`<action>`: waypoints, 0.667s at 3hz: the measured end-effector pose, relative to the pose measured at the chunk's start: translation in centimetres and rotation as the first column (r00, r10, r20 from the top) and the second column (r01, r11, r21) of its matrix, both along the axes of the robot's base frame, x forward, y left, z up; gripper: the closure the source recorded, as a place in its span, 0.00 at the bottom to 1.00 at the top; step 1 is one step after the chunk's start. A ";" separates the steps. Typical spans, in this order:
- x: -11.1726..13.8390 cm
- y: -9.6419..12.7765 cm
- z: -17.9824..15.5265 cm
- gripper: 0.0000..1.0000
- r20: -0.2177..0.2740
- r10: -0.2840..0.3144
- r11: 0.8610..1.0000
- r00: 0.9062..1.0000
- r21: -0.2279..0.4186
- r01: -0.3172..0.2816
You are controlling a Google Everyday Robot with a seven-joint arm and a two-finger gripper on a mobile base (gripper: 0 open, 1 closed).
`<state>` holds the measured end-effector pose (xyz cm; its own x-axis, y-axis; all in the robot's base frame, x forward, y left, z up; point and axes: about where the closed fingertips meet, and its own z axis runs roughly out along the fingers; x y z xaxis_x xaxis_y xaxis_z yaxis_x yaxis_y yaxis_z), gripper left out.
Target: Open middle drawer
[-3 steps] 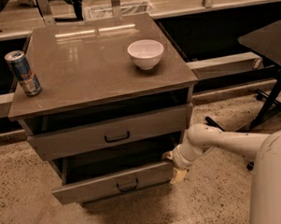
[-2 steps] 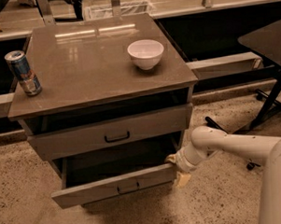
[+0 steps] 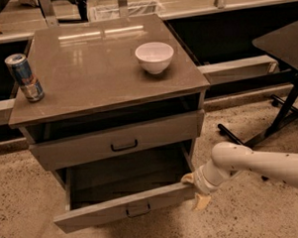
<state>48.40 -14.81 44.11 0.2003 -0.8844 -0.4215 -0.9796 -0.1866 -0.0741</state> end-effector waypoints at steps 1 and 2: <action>-1.0 -0.1 0.6 0.31 0.000 0.001 1.000 1.000 0.002 -0.001; -0.5 1.0 1.5 0.32 0.022 0.030 0.999 0.999 0.016 -0.030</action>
Offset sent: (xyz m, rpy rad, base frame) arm 0.0040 0.0218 0.0283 0.0305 -0.0562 0.0621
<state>47.89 -13.77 45.56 0.2361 -0.8711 -0.4306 -0.9717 -0.2146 -0.0985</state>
